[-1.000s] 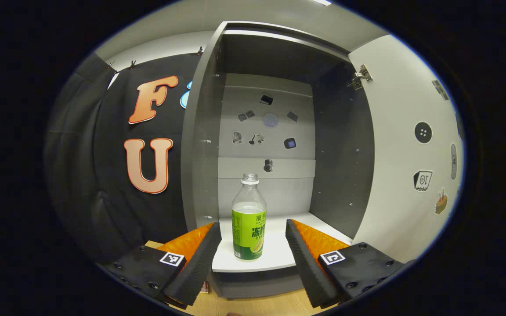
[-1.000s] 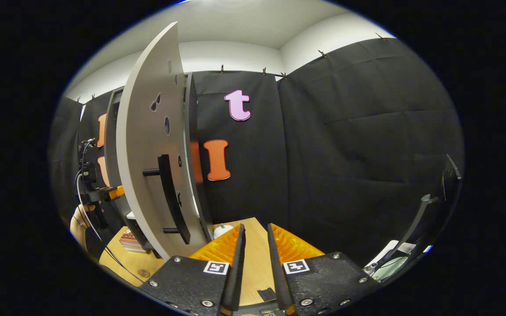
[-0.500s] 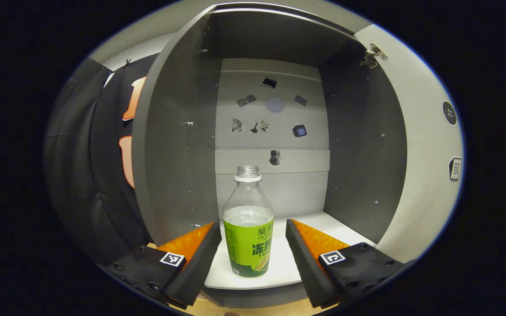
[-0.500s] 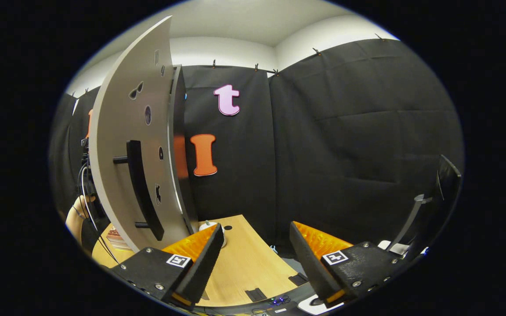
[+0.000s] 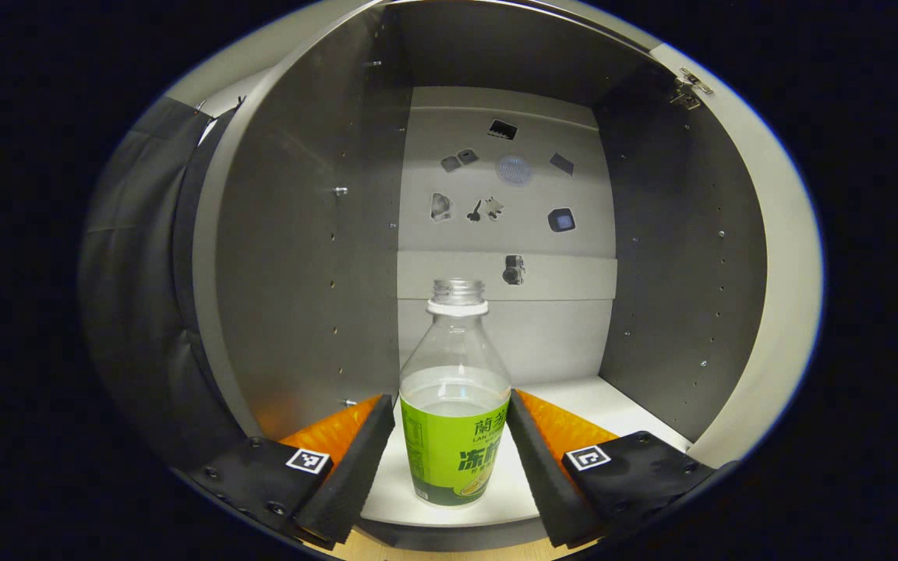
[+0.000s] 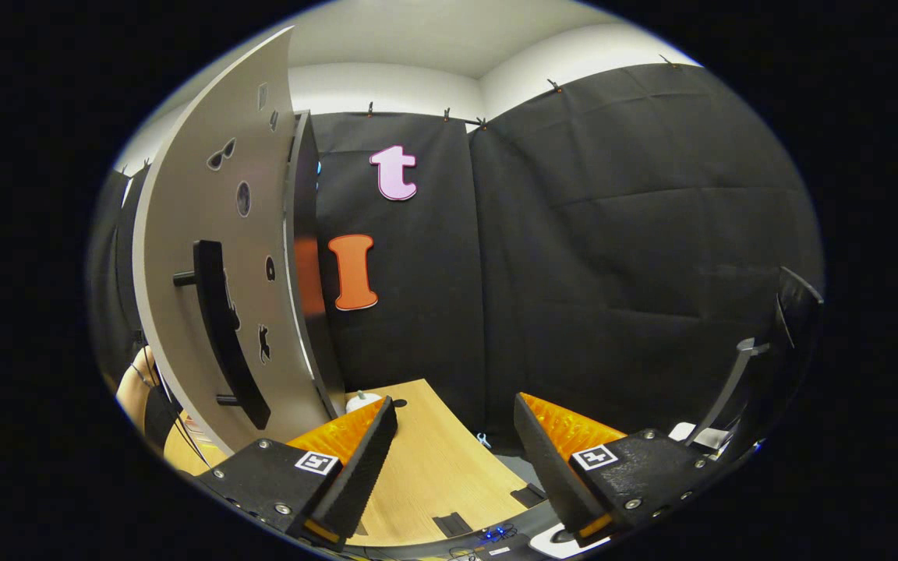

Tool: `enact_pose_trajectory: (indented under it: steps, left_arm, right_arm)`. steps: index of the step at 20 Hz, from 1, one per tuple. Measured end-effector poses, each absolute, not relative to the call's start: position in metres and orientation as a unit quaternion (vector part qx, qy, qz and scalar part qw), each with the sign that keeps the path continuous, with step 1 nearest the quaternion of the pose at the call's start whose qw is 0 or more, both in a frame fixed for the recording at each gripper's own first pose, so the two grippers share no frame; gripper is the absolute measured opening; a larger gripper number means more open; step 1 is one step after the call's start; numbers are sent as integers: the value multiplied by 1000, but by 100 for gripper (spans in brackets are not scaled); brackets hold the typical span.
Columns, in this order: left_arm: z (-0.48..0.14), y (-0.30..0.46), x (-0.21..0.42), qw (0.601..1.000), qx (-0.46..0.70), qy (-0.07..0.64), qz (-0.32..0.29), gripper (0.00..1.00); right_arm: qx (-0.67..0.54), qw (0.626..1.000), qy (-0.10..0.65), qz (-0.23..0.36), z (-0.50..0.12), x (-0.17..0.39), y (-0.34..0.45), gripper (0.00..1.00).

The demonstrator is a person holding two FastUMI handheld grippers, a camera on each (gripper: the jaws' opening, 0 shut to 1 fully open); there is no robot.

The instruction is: Open the cabinet door with the right hand, grasp the bottle in the cabinet with the left hand and place it on the coaster, then close the cabinet door with the right hand.

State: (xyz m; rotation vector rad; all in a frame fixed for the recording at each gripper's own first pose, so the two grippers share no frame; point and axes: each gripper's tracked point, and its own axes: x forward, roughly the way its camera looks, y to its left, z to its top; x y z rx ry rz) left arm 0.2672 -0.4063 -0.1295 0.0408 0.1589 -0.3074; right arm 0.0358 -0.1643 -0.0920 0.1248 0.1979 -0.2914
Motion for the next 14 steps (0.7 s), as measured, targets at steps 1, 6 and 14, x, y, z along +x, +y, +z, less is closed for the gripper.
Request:
enact_pose_trajectory:
  steps: [1,6,14]
  left_arm:
    - [-132,-407,265,984,23,83,-156,94]
    - [-126,-414,249,979,33,84,-181,83]
    - [-115,-389,198,974,34,78,-212,82]
  right_arm:
    - [64,982,100,-145,-93,36,-164,93]
    - [71,980,103,-152,-92,35,-164,94]
    - [66,984,93,-138,-90,38,-163,93]
